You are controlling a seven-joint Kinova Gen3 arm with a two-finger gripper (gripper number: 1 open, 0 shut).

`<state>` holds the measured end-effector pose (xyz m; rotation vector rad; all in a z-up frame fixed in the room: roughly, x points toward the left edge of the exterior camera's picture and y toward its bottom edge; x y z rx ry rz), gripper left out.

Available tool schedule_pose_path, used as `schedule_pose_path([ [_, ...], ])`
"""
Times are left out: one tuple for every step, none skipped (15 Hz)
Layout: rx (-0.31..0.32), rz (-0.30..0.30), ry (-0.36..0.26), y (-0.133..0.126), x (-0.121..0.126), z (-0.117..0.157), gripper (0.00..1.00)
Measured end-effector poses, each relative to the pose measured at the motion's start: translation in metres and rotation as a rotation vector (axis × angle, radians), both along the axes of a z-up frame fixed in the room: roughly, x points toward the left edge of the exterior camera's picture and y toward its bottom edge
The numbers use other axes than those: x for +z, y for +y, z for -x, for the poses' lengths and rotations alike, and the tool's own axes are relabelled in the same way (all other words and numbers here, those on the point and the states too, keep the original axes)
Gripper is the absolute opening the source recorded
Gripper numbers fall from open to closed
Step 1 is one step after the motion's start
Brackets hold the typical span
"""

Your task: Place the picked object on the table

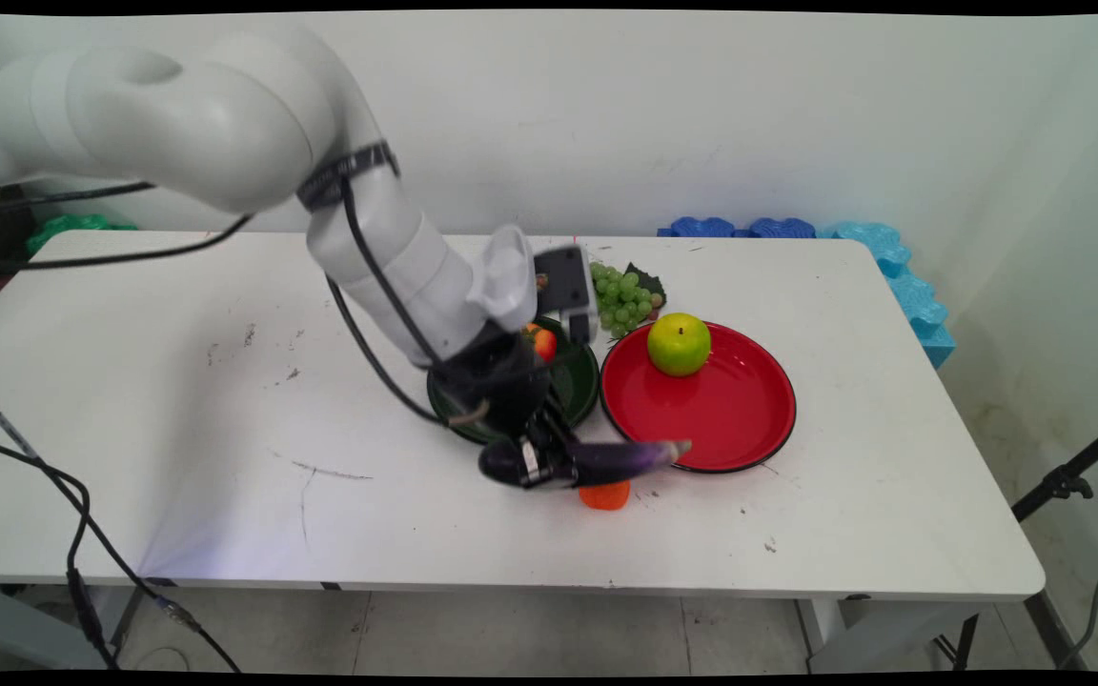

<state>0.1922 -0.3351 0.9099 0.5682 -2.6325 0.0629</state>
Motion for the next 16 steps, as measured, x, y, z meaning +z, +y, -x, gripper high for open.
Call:
schedule_pose_path([
  [-0.003, -0.003, -0.002, 0.004, -0.008, 0.001, 0.0],
  [-0.006, -0.005, -0.004, 0.007, -0.015, 0.002, 0.0],
  [-0.01, -0.006, -0.006, 0.009, -0.022, 0.003, 0.0],
  [-0.017, -0.007, -0.007, 0.011, -0.031, 0.004, 0.0],
  [-0.022, -0.006, -0.008, 0.012, -0.038, 0.004, 0.0],
  [-0.027, -0.006, -0.009, 0.014, -0.045, 0.005, 0.0],
  [-0.035, -0.003, -0.012, 0.015, -0.053, 0.005, 0.0],
  [-0.041, -0.001, -0.012, 0.015, -0.06, 0.006, 0.0],
  [-0.046, 0.001, -0.012, 0.015, -0.065, 0.006, 0.0],
  [-0.054, 0.004, -0.009, 0.016, -0.072, 0.008, 0.0],
  [-0.06, 0.008, -0.007, 0.016, -0.077, 0.01, 0.0],
  [-0.065, 0.01, -0.006, 0.016, -0.08, 0.011, 0.0],
  [-0.07, 0.014, -0.004, 0.016, -0.084, 0.012, 0.0],
  [-0.073, 0.016, -0.004, 0.016, -0.087, 0.013, 0.0],
  [-0.076, 0.019, -0.004, 0.016, -0.091, 0.013, 0.0],
  [-0.077, 0.021, -0.004, 0.016, -0.093, 0.013, 0.0],
])
